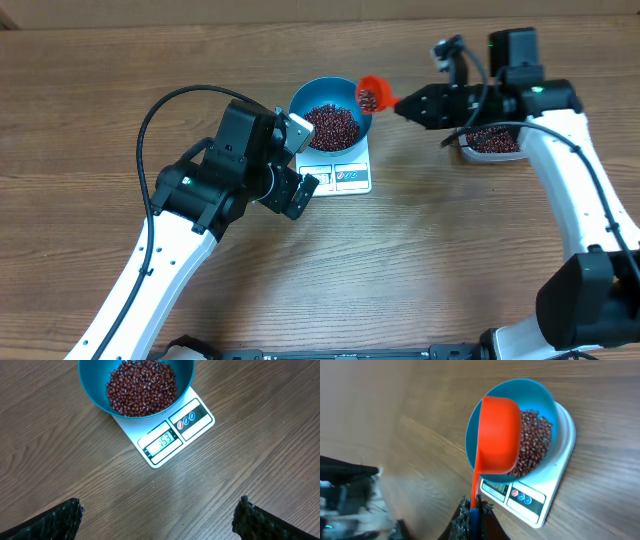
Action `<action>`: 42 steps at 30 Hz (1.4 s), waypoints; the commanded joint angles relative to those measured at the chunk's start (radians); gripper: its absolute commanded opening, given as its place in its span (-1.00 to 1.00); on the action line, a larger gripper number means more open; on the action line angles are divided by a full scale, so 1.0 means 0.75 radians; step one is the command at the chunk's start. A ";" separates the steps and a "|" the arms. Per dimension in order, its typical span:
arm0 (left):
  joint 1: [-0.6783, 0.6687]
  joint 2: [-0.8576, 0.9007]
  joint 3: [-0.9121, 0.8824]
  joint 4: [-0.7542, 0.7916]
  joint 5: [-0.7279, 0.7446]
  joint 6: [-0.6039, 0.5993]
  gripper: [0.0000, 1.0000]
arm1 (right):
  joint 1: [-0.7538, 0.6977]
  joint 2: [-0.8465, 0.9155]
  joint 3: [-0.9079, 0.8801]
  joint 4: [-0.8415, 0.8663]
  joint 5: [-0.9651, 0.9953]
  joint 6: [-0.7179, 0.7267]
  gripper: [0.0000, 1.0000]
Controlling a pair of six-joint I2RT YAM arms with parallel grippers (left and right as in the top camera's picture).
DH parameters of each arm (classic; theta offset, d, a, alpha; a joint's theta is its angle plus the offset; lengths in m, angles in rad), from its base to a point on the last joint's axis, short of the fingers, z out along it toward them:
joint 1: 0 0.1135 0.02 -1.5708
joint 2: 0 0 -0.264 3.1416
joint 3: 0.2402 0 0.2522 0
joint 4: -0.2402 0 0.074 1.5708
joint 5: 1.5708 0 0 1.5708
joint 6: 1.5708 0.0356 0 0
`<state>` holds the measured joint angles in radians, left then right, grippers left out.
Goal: Scoop item into bowl and weigh 150g on scale
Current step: 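Carry the empty scoop right back over the bean tub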
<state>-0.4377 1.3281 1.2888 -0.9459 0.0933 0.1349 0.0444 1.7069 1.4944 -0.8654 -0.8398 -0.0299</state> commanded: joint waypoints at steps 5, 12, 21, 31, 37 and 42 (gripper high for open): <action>-0.001 -0.011 -0.006 0.002 -0.010 0.025 0.99 | -0.316 -0.156 0.043 -0.224 -0.109 -0.187 -0.93; -0.001 -0.011 -0.006 0.002 -0.010 0.025 0.99 | -0.639 -0.216 0.042 -0.433 -0.109 -0.362 -0.93; -0.001 -0.011 -0.006 0.002 -0.010 0.024 0.99 | -0.755 -0.215 0.016 -0.425 0.269 -0.281 -0.93; -0.001 -0.011 -0.006 0.002 -0.010 0.025 0.99 | -0.599 -0.214 0.010 -0.357 0.737 -0.117 -0.93; -0.001 -0.011 -0.006 0.002 -0.010 0.024 0.99 | -0.366 -0.193 0.004 -0.330 1.115 -0.058 -0.93; -0.001 -0.011 -0.006 0.002 -0.010 0.025 0.99 | -0.242 -0.170 0.004 -0.329 1.359 0.011 -0.93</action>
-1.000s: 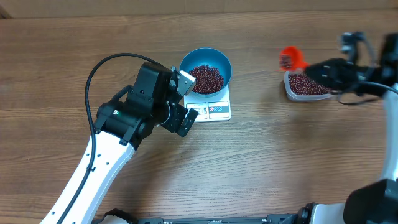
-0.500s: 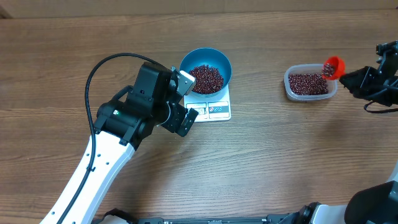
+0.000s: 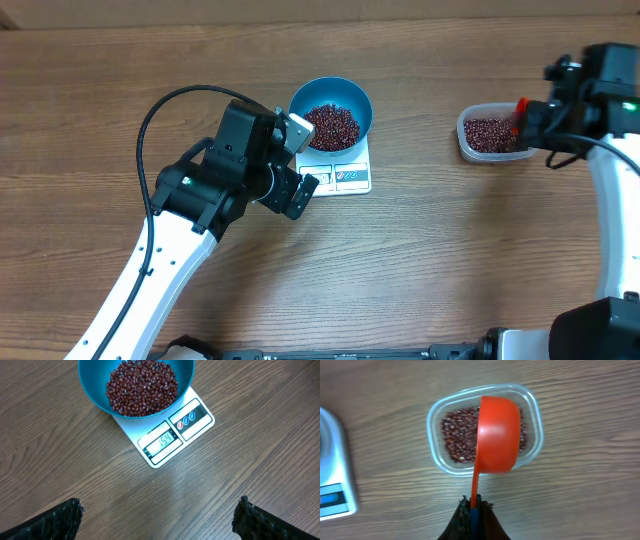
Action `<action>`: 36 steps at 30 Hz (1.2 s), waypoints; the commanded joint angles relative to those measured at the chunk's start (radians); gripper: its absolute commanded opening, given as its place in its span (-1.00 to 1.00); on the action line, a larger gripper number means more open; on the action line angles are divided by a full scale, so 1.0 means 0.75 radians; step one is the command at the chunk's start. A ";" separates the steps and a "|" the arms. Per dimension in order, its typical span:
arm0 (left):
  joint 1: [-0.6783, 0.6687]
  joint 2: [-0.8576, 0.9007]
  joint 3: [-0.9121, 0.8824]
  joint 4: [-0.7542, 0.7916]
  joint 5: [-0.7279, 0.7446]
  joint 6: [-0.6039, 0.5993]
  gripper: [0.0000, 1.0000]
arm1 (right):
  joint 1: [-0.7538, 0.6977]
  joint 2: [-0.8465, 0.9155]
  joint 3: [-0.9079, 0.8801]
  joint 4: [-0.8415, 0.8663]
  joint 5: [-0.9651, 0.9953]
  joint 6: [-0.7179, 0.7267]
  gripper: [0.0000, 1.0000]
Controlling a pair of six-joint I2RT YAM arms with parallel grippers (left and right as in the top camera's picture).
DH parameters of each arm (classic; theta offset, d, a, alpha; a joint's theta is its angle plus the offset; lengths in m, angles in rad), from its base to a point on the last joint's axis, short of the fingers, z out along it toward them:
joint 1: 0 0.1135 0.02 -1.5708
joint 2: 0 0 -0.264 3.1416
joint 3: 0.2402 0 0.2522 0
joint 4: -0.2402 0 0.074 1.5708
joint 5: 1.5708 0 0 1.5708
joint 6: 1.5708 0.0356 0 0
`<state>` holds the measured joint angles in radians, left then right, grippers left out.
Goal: Scoop item into bowl and weigh 150g on scale
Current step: 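Carry the empty scoop right back over the bean tub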
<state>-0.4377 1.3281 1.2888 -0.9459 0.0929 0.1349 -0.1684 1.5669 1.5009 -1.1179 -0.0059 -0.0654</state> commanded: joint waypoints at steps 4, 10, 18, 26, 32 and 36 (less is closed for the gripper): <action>-0.001 -0.011 -0.006 0.002 -0.010 0.025 0.99 | 0.079 0.018 -0.005 0.007 0.262 0.058 -0.93; -0.001 -0.011 -0.006 0.002 -0.010 0.025 0.99 | 0.080 0.018 -0.005 0.006 0.262 0.058 -0.93; -0.001 -0.011 -0.006 0.002 -0.010 0.025 0.99 | 0.080 0.018 -0.005 0.006 0.262 0.058 -0.93; -0.001 -0.011 -0.006 0.002 -0.010 0.025 1.00 | 0.081 0.018 -0.005 -0.007 0.260 0.058 -0.93; -0.001 -0.011 -0.006 0.002 -0.010 0.025 0.99 | 0.081 0.018 -0.005 -0.090 0.252 0.093 -0.93; -0.001 -0.011 -0.006 0.002 -0.010 0.025 0.99 | 0.081 0.018 -0.005 -0.096 0.251 0.093 -0.93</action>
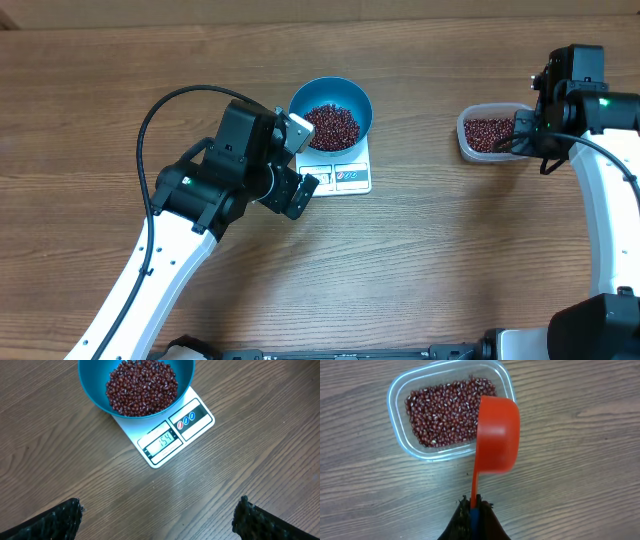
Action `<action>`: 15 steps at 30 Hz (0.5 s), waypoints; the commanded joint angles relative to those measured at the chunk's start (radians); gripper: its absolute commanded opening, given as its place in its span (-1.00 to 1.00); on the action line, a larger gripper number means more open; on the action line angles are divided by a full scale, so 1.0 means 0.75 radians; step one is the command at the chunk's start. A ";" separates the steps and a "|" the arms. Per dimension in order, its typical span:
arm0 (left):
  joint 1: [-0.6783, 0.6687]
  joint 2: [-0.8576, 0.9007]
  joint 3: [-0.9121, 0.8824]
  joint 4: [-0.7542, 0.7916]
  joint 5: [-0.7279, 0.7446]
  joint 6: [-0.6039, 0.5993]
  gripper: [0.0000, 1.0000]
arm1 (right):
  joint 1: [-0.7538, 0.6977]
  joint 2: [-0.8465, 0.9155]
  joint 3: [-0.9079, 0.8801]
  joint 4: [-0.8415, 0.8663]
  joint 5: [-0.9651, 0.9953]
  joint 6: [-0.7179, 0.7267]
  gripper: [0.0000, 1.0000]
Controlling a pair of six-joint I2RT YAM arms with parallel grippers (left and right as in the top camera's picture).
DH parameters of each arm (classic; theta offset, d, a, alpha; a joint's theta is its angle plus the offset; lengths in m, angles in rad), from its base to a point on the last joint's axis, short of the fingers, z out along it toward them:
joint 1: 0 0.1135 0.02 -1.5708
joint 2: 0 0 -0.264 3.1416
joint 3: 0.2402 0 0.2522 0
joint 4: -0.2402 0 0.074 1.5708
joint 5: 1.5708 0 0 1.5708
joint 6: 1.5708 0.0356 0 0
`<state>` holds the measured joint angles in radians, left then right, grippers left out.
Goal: Scoop item into bowl and weigh 150g on scale
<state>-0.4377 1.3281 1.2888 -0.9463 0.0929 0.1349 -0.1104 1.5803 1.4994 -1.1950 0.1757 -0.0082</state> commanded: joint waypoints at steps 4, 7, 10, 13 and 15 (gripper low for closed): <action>-0.001 -0.011 -0.006 0.002 -0.010 0.025 0.99 | 0.004 0.001 -0.003 0.013 0.001 0.017 -0.93; -0.001 -0.011 -0.006 0.002 -0.010 0.024 0.99 | 0.004 0.001 -0.003 0.016 -0.068 0.017 -0.93; -0.001 -0.011 -0.006 0.002 -0.010 0.025 0.99 | 0.004 0.001 -0.003 0.016 -0.093 0.017 -0.93; -0.001 -0.011 -0.006 0.002 -0.010 0.025 0.99 | 0.004 0.001 -0.003 0.015 -0.091 0.017 -0.93; -0.001 -0.011 -0.006 0.002 -0.010 0.025 0.99 | 0.004 0.001 -0.003 0.015 -0.092 0.017 -0.93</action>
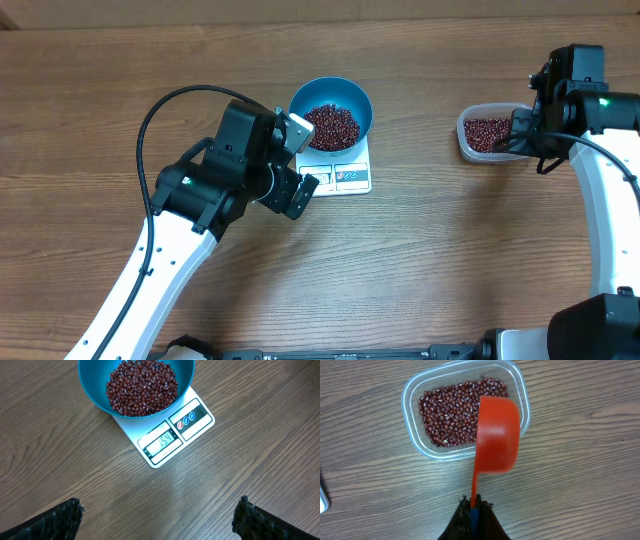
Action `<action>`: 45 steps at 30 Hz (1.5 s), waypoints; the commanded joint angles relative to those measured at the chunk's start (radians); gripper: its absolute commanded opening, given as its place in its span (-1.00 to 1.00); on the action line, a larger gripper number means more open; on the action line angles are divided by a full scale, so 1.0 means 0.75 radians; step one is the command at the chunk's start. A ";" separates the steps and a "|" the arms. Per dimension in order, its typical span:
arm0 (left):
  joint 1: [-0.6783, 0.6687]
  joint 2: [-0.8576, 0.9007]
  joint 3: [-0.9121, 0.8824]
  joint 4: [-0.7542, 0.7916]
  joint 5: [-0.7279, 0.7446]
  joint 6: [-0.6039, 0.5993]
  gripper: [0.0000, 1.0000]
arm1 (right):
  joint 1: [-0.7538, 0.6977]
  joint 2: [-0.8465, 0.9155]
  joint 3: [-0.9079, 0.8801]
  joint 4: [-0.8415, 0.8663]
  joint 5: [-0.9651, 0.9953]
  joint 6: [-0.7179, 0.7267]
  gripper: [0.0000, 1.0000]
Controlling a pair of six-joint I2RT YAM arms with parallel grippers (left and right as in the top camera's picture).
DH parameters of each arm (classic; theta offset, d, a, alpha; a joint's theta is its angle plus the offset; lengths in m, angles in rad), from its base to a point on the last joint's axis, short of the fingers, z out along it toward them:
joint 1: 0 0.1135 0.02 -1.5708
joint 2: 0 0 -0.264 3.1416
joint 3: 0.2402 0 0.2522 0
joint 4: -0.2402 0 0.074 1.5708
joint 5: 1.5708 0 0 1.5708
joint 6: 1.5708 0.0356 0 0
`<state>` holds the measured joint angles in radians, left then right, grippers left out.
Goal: Scoop item into bowl and weigh 150g on scale
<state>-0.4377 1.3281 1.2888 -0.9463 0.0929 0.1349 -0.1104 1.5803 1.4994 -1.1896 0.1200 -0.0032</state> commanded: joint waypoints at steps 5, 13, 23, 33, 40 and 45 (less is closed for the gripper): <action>-0.001 -0.011 -0.006 0.002 -0.010 0.025 0.99 | 0.004 0.001 -0.003 0.008 0.057 0.112 -0.93; -0.001 -0.011 -0.006 0.002 -0.010 0.024 0.99 | 0.004 0.001 -0.003 0.010 -0.019 0.070 -0.93; -0.001 -0.011 -0.006 0.002 -0.009 0.024 0.99 | 0.001 0.001 -0.001 0.103 -0.384 -0.073 -0.93; -0.001 -0.011 -0.006 0.002 -0.010 0.025 0.99 | 0.114 -0.007 0.002 0.452 -0.896 -0.073 -0.93; -0.001 -0.011 -0.006 0.002 -0.010 0.025 0.99 | 0.358 -0.004 0.002 0.642 -0.736 -0.093 -0.93; -0.001 -0.011 -0.006 0.002 -0.010 0.025 0.99 | 0.498 0.003 0.002 0.679 -0.580 -0.201 -0.93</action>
<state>-0.4377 1.3281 1.2888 -0.9459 0.0929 0.1349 0.2253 1.5803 1.4986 -0.6968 -0.4088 -0.0952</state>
